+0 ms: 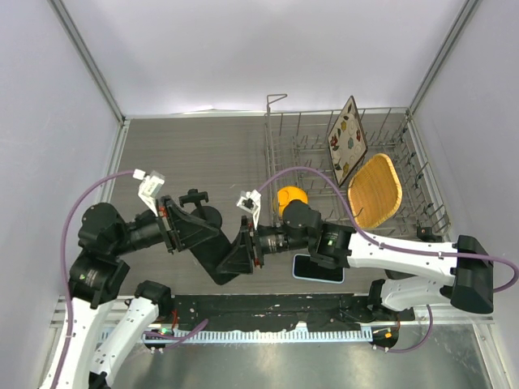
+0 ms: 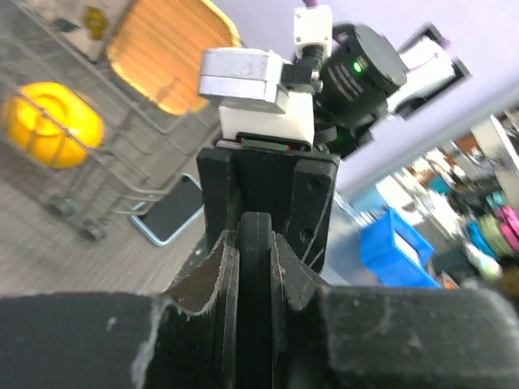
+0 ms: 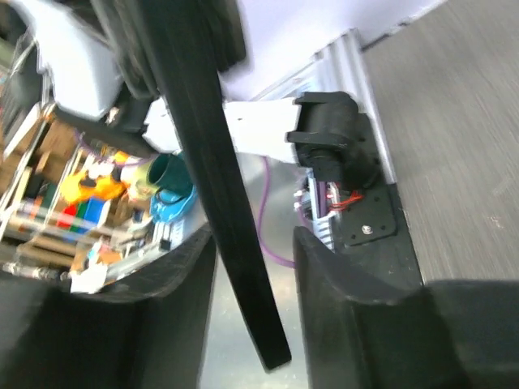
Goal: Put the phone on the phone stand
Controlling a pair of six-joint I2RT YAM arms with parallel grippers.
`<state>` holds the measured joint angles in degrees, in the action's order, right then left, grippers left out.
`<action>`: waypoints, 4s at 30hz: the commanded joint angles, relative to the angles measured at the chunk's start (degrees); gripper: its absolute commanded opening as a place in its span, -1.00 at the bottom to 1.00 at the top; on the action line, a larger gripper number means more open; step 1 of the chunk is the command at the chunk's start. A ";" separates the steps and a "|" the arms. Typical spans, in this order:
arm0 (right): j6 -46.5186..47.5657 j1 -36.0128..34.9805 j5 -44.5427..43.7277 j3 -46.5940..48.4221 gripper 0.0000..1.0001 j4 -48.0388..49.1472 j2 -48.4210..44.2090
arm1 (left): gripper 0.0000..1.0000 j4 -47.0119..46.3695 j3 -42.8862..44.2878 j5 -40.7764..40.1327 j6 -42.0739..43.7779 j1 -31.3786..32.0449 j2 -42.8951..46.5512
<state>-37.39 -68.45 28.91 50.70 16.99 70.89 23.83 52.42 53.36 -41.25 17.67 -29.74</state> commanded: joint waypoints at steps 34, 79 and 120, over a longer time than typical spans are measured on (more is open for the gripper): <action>13.13 2.44 -51.23 42.64 0.25 -34.83 32.99 | -1.00 36.11 23.78 -64.09 13.75 1.31 7.77; 20.95 1.30 -45.34 25.51 -0.99 -36.60 18.67 | -0.99 0.95 5.40 -2.74 16.98 2.19 0.56; 35.62 12.55 -6.07 33.85 -0.99 -41.78 21.92 | -1.00 -13.03 2.77 12.48 48.72 7.11 -22.82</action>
<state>-2.39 -56.03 16.73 81.45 -25.47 93.27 7.88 52.12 67.00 0.32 24.64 -52.31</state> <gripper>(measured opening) 0.124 0.176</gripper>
